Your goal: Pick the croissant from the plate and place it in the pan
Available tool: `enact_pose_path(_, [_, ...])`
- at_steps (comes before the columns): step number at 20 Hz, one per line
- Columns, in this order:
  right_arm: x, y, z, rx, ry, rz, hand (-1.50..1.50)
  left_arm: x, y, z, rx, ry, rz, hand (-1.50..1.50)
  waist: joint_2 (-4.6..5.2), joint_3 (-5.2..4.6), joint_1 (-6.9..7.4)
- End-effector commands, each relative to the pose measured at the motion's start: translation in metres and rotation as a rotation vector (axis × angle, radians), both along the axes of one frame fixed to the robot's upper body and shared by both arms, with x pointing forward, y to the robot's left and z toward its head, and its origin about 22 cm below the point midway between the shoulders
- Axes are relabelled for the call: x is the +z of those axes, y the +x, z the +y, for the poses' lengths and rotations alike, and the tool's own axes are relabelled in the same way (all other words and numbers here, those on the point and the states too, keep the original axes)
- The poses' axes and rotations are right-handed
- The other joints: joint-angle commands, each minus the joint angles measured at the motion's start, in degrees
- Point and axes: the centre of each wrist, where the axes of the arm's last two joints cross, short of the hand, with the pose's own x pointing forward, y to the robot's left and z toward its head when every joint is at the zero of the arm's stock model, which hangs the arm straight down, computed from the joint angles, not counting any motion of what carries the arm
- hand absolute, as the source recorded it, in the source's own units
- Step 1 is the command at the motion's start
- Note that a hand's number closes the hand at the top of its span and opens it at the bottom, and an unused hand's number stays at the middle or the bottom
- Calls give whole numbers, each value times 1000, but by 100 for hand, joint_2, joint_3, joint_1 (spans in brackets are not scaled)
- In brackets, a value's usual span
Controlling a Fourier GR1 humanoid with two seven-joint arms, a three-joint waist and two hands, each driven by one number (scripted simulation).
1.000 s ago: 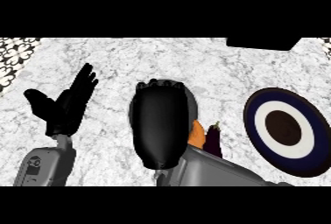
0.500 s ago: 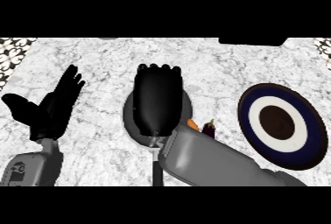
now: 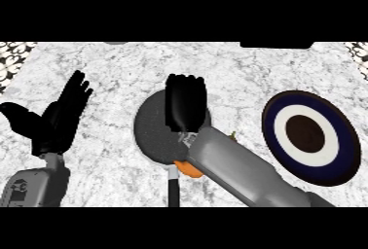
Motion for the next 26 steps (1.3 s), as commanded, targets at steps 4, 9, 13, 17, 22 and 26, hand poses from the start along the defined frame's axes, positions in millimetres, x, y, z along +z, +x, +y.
enact_pose_path(4, [-44, 31, -22, -143, 96, 119, 150, -5, -6, 0, -16, 3, -8, 0, 25, 2, 69])
enact_pose_path(9, [-55, 28, -31, -204, 229, 249, -150, 1, 0, -3, -7, -12, -4, 0, -3, 4, -13])
enact_pose_path(13, [-90, 20, -41, -147, 268, 248, -150, -6, -6, -6, -2, 7, -5, 0, -1, 4, -15])
enact_pose_path(17, [-78, 17, -39, -89, 428, 104, -150, 1, -4, -3, 8, 0, -11, 0, -22, 7, -83])
enact_pose_path(22, [-63, 11, -54, -116, 698, -7, -150, -12, -9, 4, 43, -7, 6, 0, -49, 9, -250])
enact_pose_path(26, [-64, -15, -89, -92, 829, -29, -150, -3, -5, 10, 66, -6, 26, 0, -61, 11, -317])
